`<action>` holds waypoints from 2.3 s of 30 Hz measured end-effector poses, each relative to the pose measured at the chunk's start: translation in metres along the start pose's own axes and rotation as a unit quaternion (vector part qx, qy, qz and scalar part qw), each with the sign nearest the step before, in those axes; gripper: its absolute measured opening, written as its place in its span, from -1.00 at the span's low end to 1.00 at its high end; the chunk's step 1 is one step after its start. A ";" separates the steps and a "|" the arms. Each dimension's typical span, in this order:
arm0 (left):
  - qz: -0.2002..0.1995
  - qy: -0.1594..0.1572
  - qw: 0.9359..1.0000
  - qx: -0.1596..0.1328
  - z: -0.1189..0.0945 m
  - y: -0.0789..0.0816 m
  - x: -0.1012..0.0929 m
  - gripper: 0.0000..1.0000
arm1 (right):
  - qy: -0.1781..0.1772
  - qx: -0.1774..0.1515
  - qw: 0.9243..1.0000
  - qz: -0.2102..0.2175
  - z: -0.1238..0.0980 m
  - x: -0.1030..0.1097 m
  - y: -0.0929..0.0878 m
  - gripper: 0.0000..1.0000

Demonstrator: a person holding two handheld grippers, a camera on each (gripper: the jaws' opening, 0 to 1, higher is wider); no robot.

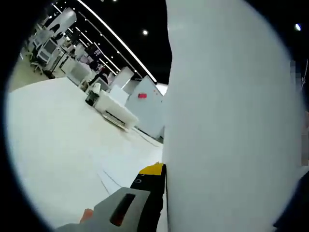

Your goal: Organize the stack of printing papers by aligning and flattening the scattered papers on the table

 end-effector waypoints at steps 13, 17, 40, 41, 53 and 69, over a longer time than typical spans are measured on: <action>-0.007 0.005 1.000 0.004 0.000 -0.011 0.004 -0.89 | 0.026 0.007 0.995 0.092 0.014 0.002 -0.007 0.79; -0.006 0.006 1.000 0.004 -0.001 -0.009 0.003 -0.89 | 0.031 0.014 0.995 0.090 0.016 0.003 -0.010 0.79; -0.004 0.004 1.000 0.002 -0.005 -0.011 0.005 -0.89 | 0.012 0.026 0.997 0.067 0.019 -0.001 -0.011 0.78; -0.005 0.003 1.000 0.003 -0.004 -0.012 0.005 -0.89 | 0.010 0.032 0.998 0.058 0.019 0.001 -0.012 0.79; -0.005 0.000 1.000 0.000 -0.007 -0.015 0.003 -0.89 | 0.007 0.024 0.998 0.057 0.015 0.001 -0.009 0.79; -0.001 0.002 1.000 0.001 -0.009 -0.014 0.005 -0.89 | 0.003 0.025 0.998 0.058 0.009 0.000 -0.014 0.79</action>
Point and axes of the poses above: the point that each gripper's makers call its tool centre point, and the gripper's own axes: z roughly forward along the fingers, x roughly to its left, y roughly out of its top, the point moved 10 cm from there along -z, roughly backward along the fingers, and after that the axes turned 2 degrees about y, right-handed, at the moved point
